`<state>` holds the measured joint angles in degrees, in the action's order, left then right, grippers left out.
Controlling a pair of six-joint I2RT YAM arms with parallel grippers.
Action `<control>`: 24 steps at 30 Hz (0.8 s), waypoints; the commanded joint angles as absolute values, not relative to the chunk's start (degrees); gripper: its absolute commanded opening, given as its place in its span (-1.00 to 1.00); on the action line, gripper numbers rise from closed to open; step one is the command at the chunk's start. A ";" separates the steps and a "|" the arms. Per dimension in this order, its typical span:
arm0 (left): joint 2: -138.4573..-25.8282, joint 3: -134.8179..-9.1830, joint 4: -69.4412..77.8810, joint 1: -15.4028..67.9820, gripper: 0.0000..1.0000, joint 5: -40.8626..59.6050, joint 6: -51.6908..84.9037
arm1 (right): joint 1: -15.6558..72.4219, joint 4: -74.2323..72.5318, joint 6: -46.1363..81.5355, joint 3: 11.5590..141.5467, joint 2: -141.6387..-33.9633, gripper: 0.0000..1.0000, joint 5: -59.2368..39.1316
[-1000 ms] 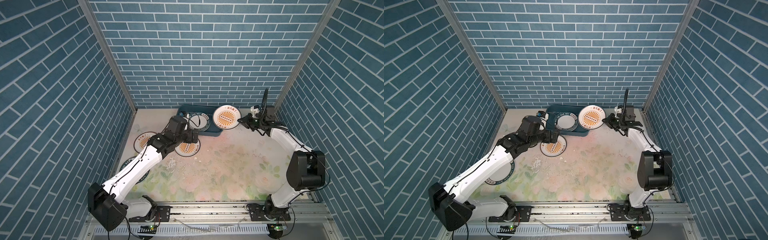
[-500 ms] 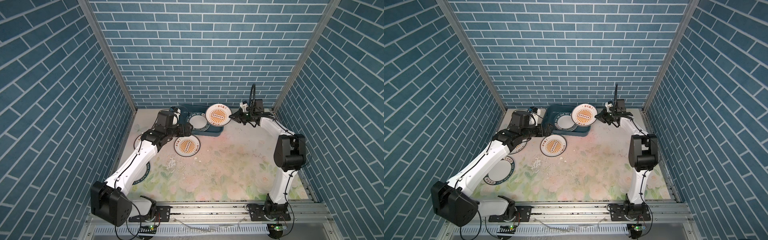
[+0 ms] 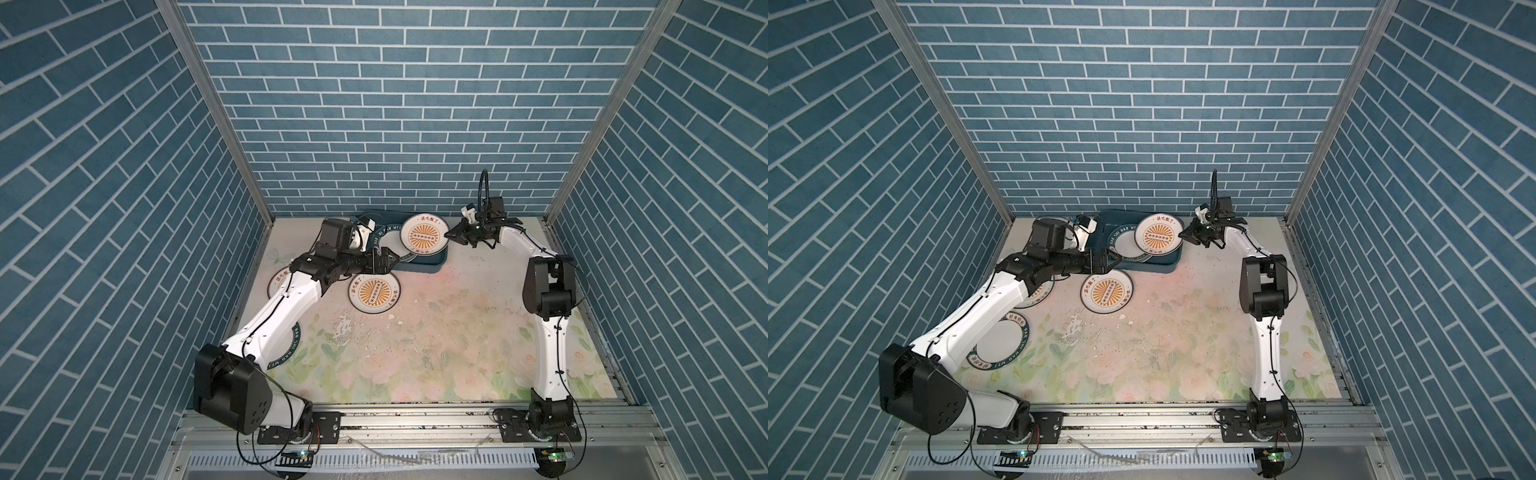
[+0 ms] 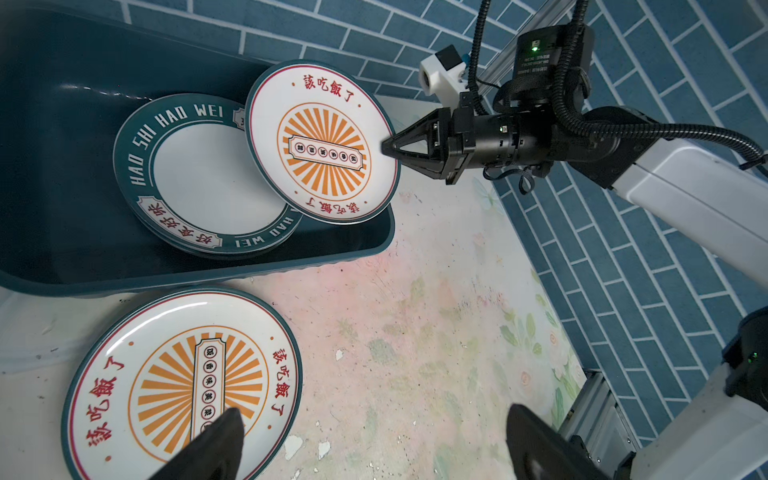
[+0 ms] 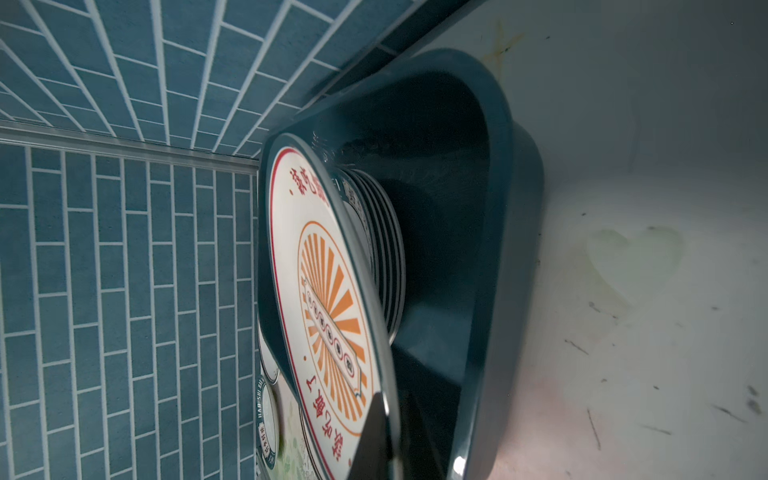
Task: Place the plates into the plastic bin on the countertop
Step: 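Lift the sunburst plate with the right gripper and carry it to the bin, then lower the sunburst plate onto the bin stack and open the right gripper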
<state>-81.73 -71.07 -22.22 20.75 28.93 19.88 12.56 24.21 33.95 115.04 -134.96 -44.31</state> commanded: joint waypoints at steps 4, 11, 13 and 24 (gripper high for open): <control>-83.29 -72.42 -22.59 20.06 0.99 30.10 19.62 | 15.41 26.97 30.42 121.62 -138.13 -1.00 -47.35; -83.78 -72.25 -22.93 19.94 0.99 29.45 19.42 | 16.05 28.05 29.09 125.88 -140.70 -1.00 -47.30; -83.69 -72.24 -22.78 19.94 0.99 29.80 19.68 | 16.06 29.56 27.86 126.62 -141.05 -1.00 -47.35; -83.90 -71.83 -22.52 19.93 0.99 29.28 19.31 | 15.67 38.51 22.04 136.24 -147.82 -1.00 -49.33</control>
<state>-83.18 -71.09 -22.37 20.36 29.63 19.88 15.94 36.34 25.41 133.14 -146.15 -45.87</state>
